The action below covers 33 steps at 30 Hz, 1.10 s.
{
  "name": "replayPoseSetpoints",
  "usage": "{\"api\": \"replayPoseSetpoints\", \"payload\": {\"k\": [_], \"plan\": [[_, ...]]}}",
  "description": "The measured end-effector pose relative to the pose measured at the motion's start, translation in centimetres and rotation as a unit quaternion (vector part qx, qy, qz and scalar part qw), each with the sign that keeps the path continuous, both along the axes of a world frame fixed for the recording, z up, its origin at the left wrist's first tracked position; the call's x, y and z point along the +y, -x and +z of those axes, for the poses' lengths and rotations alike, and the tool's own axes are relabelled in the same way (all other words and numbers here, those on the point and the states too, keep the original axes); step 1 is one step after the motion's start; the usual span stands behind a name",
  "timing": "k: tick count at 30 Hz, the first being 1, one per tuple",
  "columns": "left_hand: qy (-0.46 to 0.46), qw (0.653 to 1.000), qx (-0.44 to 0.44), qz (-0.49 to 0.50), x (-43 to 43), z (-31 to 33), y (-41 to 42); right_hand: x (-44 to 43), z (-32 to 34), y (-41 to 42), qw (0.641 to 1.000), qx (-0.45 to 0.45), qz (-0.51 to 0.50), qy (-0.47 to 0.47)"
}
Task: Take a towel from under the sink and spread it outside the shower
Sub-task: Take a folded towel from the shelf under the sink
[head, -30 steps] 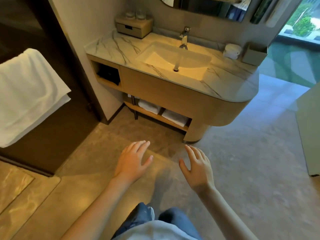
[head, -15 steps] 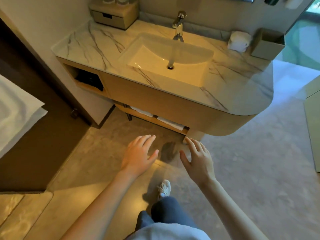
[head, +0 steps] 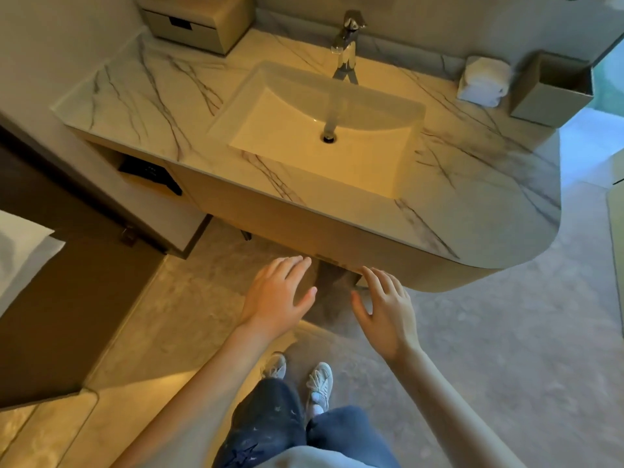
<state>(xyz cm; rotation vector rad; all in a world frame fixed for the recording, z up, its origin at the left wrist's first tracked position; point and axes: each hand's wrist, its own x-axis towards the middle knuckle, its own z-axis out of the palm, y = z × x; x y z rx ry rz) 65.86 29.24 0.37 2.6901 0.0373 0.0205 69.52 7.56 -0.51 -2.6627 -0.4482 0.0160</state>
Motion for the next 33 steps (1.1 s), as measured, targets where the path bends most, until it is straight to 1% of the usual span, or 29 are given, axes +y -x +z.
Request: {"api": "replayPoseSetpoints", "payload": {"k": [5, 12, 16, 20, 23, 28, 30, 33], "plan": [[-0.019, 0.998, 0.025, -0.048, 2.2, -0.7, -2.4, 2.1, -0.9, -1.5, 1.0, 0.011, -0.021, 0.005], [-0.005, 0.995, 0.008, -0.102, 5.3, -1.0, -4.9, 5.1, -1.4, -2.0, 0.998, 0.004, -0.066, 0.003], [-0.005, 0.991, 0.004, -0.131, 7.2, -3.3, -6.2, 6.6, -4.1, -2.4, 0.997, -0.007, -0.072, 0.012], [-0.009, 0.991, 0.015, -0.133, 8.4, -5.7, -6.7, 7.6, -6.7, -2.1, 0.994, 0.01, -0.104, 0.005], [0.004, 0.991, 0.021, -0.135, 8.7, -7.6, -6.7, 8.4, -8.2, -2.0, 0.994, 0.022, -0.105, 0.016], [0.004, 0.991, 0.03, -0.128, 8.9, -13.3, -7.0, 9.0, -13.5, -2.8, 0.994, 0.04, -0.098, 0.013], [0.006, 0.991, 0.03, -0.129, 8.8, -16.8, -7.4, 9.0, -17.1, -3.2, 0.995, 0.036, -0.097, 0.006], [-0.002, 0.99, 0.005, -0.139, 8.3, -23.6, -8.4, 9.1, -23.9, -4.0, 0.996, 0.002, -0.092, -0.007]]}}
